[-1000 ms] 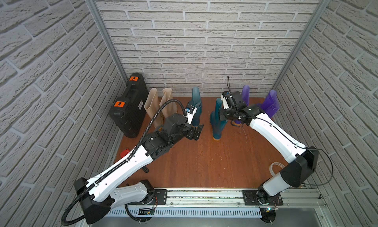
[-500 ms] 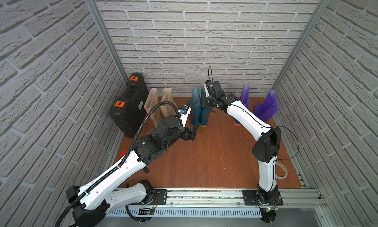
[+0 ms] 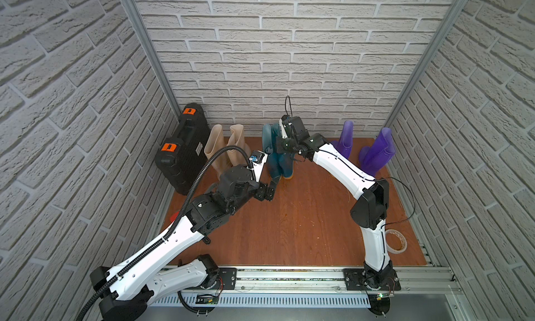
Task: Match and arrange rain boots in pairs
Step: Pair a pair of rain boots at the center of the board.
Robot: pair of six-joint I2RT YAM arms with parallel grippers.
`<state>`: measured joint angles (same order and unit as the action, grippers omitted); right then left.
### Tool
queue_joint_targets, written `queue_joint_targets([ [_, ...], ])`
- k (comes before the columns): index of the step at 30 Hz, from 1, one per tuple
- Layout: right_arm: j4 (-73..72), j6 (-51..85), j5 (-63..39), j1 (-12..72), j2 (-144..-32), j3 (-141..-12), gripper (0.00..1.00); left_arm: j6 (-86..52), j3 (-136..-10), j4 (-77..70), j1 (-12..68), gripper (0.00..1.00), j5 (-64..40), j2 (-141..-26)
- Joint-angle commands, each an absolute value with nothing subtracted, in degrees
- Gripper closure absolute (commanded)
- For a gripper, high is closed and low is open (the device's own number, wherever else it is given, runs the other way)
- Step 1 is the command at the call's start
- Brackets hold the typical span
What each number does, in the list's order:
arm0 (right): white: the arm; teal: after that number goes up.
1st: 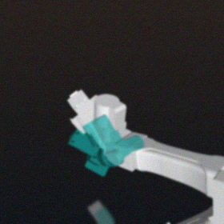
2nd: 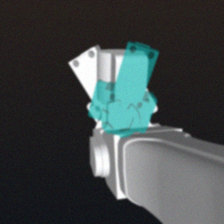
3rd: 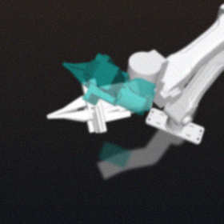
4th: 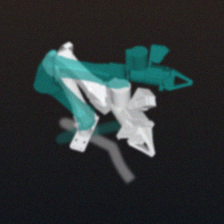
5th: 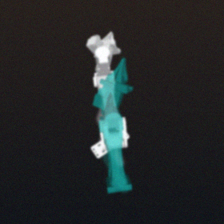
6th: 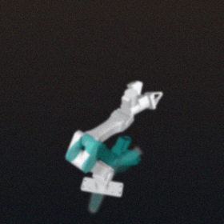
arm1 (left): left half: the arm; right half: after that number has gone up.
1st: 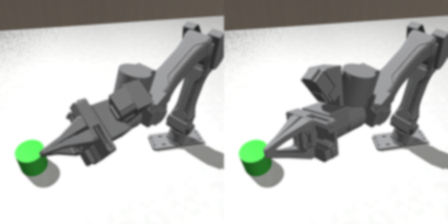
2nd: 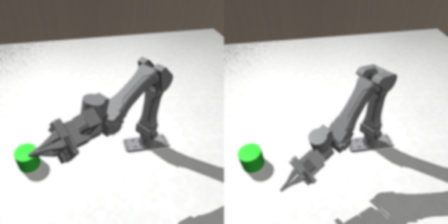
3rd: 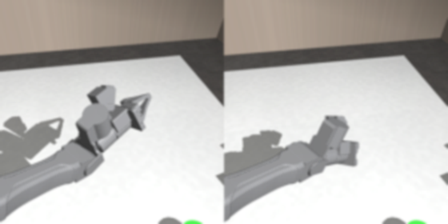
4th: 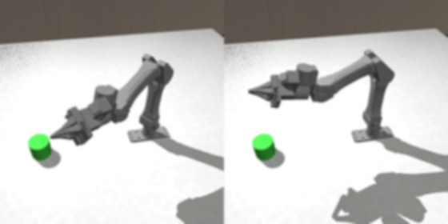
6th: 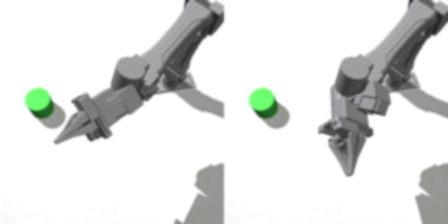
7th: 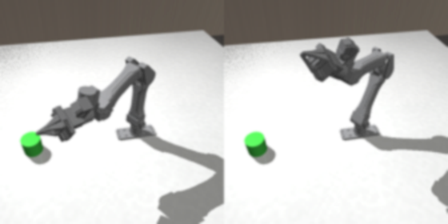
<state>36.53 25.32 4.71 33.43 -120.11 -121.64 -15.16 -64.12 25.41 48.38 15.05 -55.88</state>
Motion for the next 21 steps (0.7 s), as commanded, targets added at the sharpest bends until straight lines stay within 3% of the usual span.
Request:
queue_joint_targets([
  [1,32.5,26.4,4.7,34.3,-118.0,-121.2,0.94,-15.5,-63.7,24.7,48.0,0.02,15.7,-55.0],
  [11,34.9,25.5,7.5,33.2,-116.7,-119.9,0.87,-16.2,-63.7,25.2,48.0,0.02,15.3,-54.7],
  [21,34.2,23.7,8.5,31.6,-111.8,-115.4,0.58,-15.9,-64.1,24.6,47.9,0.02,15.2,-55.7],
])
